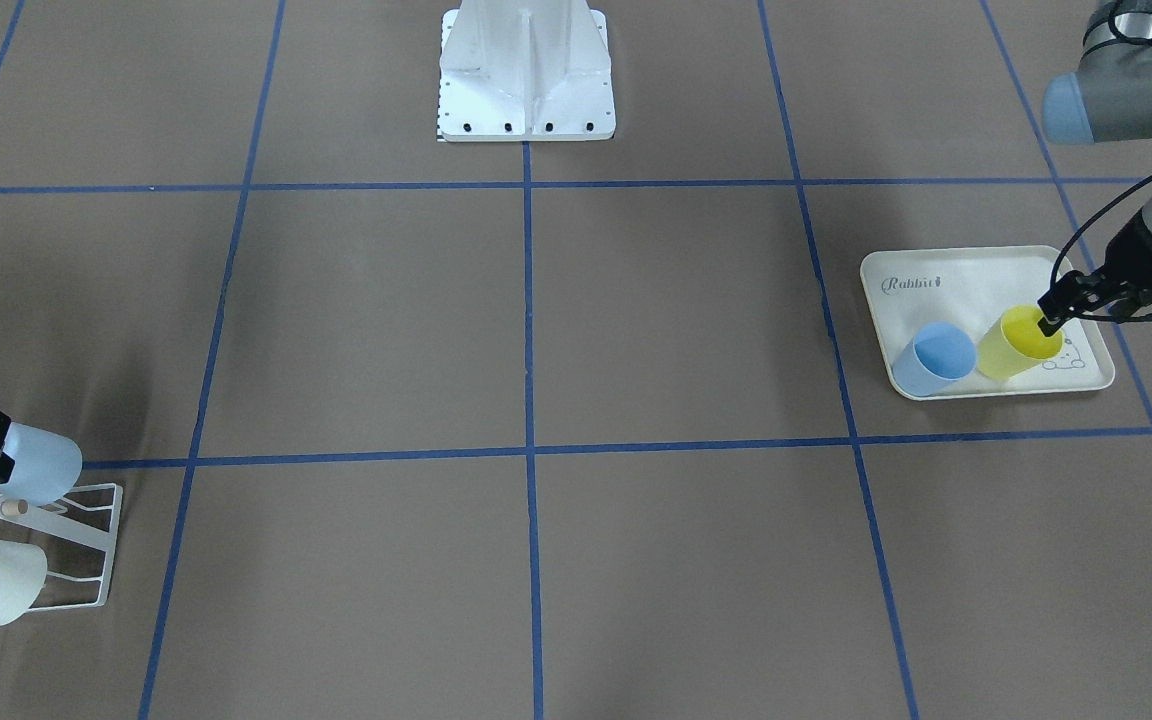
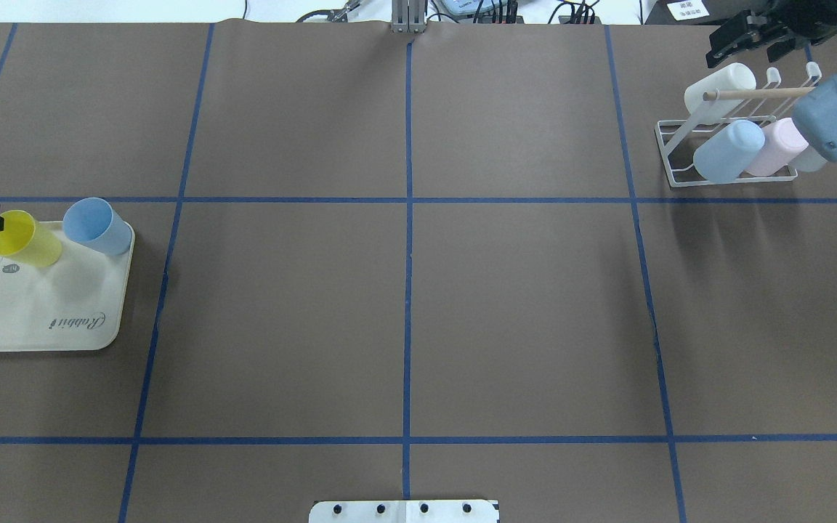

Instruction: Transfer IKEA cup to right arm and place on rack

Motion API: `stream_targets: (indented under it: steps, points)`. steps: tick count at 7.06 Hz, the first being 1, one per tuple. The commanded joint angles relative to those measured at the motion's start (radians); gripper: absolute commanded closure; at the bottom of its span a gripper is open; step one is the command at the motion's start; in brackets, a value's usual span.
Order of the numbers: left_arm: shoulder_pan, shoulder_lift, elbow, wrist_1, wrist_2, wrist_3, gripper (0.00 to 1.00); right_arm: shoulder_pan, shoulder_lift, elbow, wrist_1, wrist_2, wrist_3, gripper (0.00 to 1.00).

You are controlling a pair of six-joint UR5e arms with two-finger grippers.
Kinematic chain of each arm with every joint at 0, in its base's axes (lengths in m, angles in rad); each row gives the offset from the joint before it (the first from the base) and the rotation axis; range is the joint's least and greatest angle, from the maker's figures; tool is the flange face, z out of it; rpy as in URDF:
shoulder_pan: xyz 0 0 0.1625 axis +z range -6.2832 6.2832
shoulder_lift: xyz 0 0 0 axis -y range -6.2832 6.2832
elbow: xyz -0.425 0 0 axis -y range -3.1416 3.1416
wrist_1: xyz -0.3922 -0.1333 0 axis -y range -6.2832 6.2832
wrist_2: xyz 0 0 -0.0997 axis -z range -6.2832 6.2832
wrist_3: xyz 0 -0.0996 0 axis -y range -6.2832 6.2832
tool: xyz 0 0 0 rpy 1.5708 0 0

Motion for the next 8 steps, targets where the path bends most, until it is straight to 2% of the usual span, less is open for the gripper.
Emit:
stream_targets:
  steps: [1, 2, 3, 4, 5, 6, 7, 8]
  points:
    - [0.015, -0.005, 0.036, -0.048, -0.002, -0.014, 0.00, -0.002, -0.002, 0.025, -0.023, 0.001, 0.001, 0.02]
    - [0.015, -0.007, 0.056, -0.049, -0.005, -0.011, 0.23, -0.004, -0.002, 0.023, -0.023, 0.001, 0.001, 0.02]
    - [0.015, -0.004, 0.053, -0.046, -0.062, -0.012, 0.65, -0.008, -0.002, 0.023, -0.023, -0.001, 0.001, 0.02]
    - [0.015, -0.002, 0.073, -0.048, -0.134, -0.005, 0.89, -0.016, 0.000, 0.022, -0.023, -0.004, 0.003, 0.02]
    - [0.015, -0.008, 0.068, -0.046, -0.158, -0.014, 1.00, -0.015, 0.000, 0.020, -0.023, -0.004, 0.003, 0.02]
    - [0.010, -0.007, 0.050, -0.043, -0.207, -0.012, 1.00, -0.019, 0.000, 0.019, -0.023, -0.004, 0.003, 0.02]
    - [-0.019, 0.004, 0.027, -0.042, -0.216, 0.003, 1.00, -0.019, 0.003, 0.016, -0.021, -0.007, 0.003, 0.02]
    - [-0.112, 0.007, 0.025, -0.034, -0.219, 0.012, 1.00, -0.021, 0.006, 0.017, -0.021, -0.009, 0.003, 0.02]
